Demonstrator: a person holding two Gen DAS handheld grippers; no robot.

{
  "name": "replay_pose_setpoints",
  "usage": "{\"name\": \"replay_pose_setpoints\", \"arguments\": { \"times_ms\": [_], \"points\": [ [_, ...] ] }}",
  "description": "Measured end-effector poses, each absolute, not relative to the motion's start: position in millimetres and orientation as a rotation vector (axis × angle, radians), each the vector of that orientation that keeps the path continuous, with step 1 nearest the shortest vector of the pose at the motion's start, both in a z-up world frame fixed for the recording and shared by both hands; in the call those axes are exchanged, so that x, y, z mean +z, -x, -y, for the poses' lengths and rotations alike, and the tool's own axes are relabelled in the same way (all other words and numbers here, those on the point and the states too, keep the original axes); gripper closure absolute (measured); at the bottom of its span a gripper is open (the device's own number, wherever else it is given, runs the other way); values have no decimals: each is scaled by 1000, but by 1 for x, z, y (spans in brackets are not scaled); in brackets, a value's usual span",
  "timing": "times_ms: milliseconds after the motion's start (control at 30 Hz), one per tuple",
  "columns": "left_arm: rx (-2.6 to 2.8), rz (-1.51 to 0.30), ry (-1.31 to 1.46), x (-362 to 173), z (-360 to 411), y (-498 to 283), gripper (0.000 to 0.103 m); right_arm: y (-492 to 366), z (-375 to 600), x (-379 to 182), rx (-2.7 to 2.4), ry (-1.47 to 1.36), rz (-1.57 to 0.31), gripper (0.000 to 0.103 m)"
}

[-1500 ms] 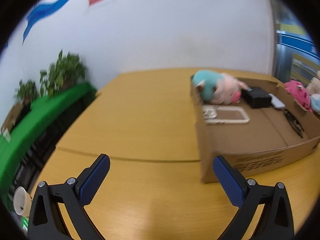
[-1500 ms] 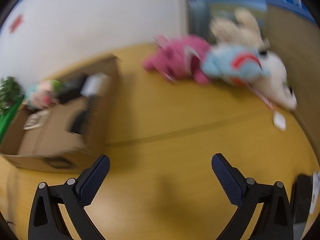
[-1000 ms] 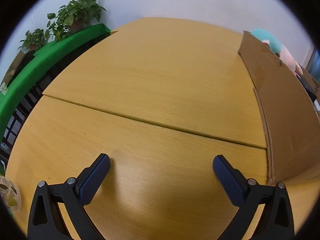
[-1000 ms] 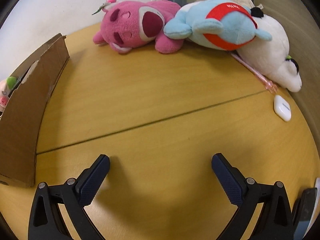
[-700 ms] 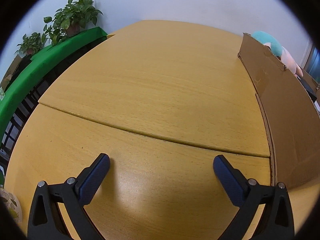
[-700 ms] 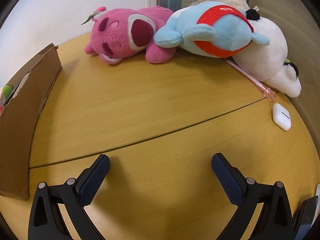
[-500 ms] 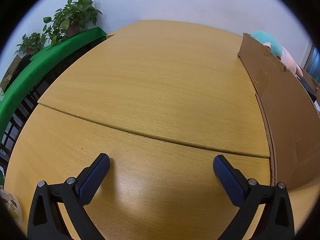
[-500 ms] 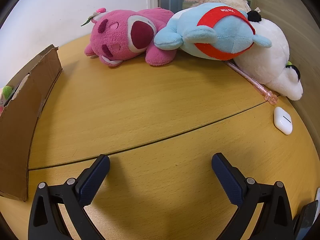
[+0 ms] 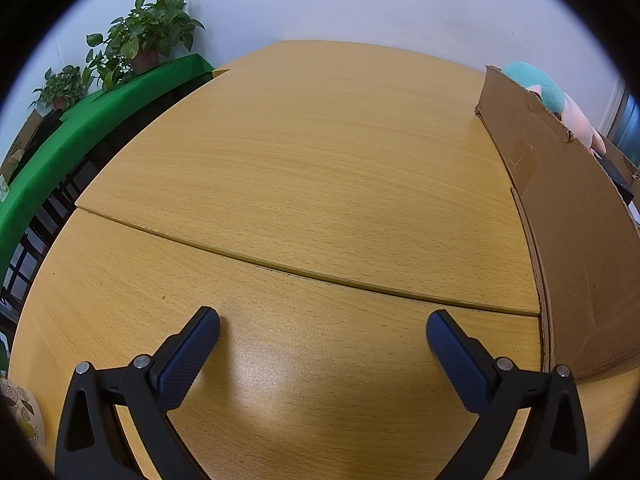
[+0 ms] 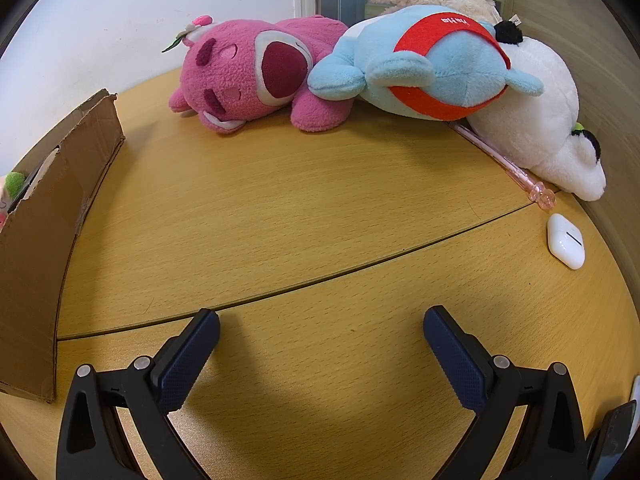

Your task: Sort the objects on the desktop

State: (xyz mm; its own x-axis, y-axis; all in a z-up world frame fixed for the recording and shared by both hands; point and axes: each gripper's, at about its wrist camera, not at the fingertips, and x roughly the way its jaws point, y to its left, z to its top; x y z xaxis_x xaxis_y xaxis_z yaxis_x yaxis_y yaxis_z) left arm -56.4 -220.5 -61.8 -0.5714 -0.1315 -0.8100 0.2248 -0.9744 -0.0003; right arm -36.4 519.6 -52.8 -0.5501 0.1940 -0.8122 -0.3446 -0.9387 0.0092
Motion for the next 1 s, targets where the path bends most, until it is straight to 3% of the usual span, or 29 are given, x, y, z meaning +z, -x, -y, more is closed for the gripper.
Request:
{"name": "replay_pose_setpoints", "arguments": {
  "times_ms": [1000],
  "points": [
    [-2616,-150,-1337,-60,221,56,0,38,-522,-52,2516,1289,-240,0]
  ]
}}
